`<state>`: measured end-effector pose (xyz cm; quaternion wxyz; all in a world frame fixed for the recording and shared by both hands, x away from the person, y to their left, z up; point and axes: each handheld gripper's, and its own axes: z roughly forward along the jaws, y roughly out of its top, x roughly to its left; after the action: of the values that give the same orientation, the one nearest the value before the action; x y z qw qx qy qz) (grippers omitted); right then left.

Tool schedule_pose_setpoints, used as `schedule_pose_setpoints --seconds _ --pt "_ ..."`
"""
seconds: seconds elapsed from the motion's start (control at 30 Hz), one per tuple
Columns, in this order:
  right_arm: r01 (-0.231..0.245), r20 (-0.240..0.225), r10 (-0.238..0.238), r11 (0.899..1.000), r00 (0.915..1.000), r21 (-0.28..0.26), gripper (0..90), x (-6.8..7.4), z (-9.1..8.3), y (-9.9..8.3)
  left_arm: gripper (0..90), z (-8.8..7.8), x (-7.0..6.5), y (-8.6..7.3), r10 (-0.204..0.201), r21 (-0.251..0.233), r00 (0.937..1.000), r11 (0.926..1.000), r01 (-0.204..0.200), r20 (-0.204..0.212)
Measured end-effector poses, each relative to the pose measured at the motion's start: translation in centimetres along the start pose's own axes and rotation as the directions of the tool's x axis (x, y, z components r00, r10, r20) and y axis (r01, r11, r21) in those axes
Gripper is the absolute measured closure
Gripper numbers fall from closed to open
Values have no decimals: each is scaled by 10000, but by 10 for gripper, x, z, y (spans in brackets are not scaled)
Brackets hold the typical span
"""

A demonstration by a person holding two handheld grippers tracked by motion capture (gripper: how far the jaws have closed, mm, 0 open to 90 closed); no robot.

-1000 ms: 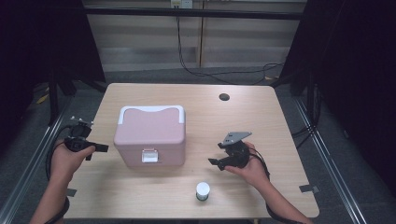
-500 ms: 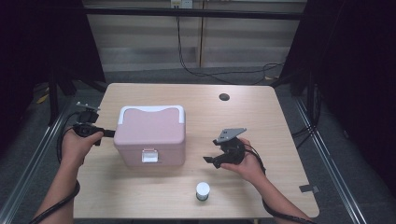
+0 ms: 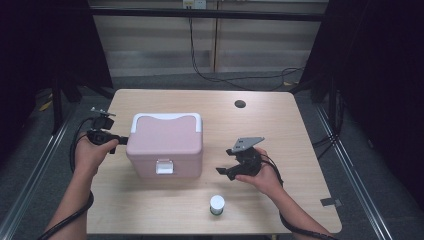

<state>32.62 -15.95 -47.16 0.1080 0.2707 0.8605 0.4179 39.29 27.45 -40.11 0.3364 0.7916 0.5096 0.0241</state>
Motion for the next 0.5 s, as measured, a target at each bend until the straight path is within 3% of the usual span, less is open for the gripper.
schedule_pose_setpoints --seconds 0.5 --pt "59 33 -60 9999 10000 94 209 0 -10 -7 900 13 -22 9 424 121 9990 9990 -426 148"
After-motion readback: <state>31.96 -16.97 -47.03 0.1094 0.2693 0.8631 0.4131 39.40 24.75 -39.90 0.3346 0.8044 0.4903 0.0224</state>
